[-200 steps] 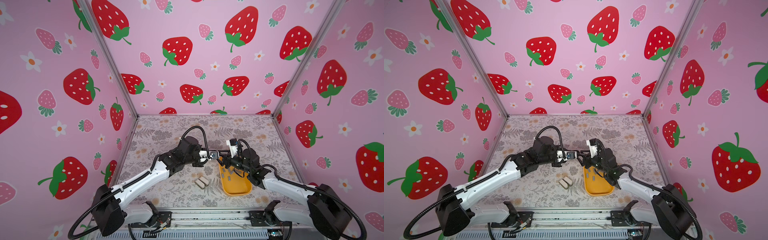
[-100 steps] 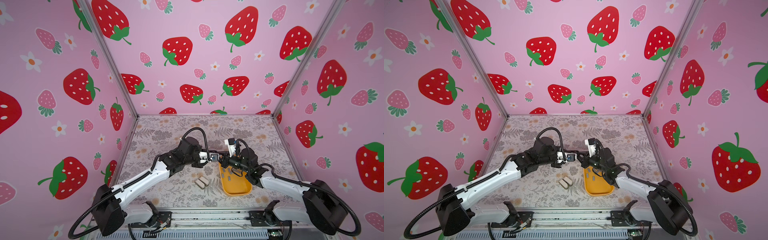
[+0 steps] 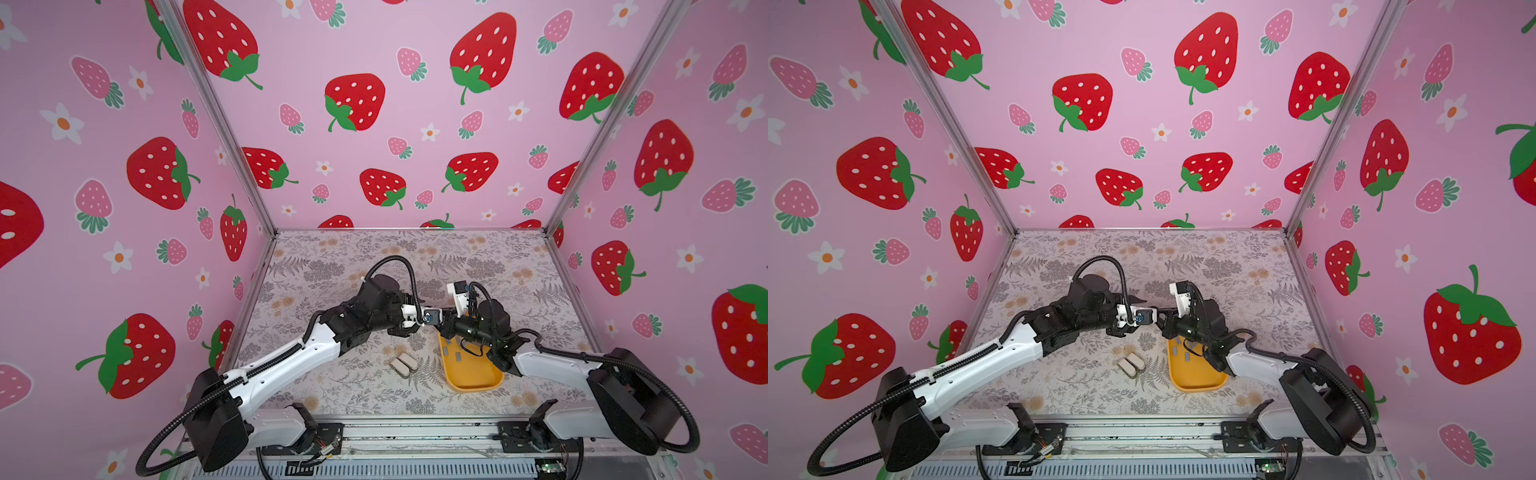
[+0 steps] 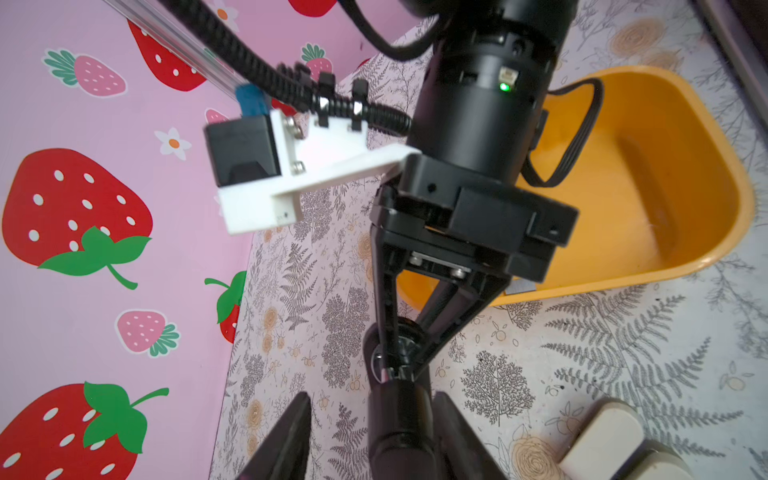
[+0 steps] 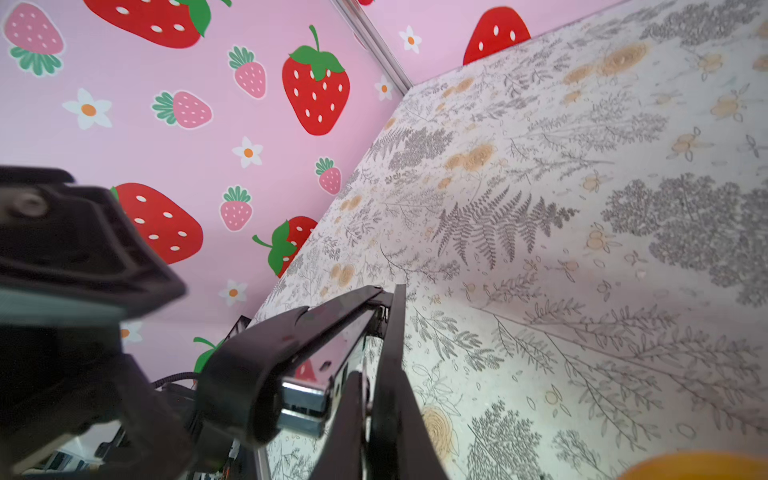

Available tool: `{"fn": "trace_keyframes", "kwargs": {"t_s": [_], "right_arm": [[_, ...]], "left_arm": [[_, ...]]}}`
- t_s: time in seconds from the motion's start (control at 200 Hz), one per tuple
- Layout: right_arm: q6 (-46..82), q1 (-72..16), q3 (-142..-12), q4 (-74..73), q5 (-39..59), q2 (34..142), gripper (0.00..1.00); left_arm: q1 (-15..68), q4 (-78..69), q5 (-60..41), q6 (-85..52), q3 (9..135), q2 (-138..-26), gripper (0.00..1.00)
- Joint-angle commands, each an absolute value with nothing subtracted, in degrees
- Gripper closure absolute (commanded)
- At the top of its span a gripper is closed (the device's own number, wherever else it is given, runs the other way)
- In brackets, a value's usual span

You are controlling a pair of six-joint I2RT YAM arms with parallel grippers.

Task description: Load the staples into the stapler

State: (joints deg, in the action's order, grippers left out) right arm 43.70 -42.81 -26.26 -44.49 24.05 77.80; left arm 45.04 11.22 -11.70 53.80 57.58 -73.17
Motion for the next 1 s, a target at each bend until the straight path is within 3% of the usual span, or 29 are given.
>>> {"fn": "trace_keyframes", "kwargs": {"t_s": [0.0, 0.61, 0.995], "right_arm": [[45.78, -42.73, -26.19, -50.88, 25.41, 77.14, 1.0], [43.81, -42.73, -23.79, -49.19, 20.0, 71.73, 1.0], [42.73, -42.8, -21.74, -50.44, 18.63, 67.99, 1.0]], "left_arm": [[45.13, 10.15, -13.66, 53.73, 59.65, -74.64, 0.49], [45.99, 15.5, -11.35, 53.98, 62.44, -78.58, 0.39], [46.06, 20.37, -11.87, 53.27, 66.45, -83.58, 0.58]]}}
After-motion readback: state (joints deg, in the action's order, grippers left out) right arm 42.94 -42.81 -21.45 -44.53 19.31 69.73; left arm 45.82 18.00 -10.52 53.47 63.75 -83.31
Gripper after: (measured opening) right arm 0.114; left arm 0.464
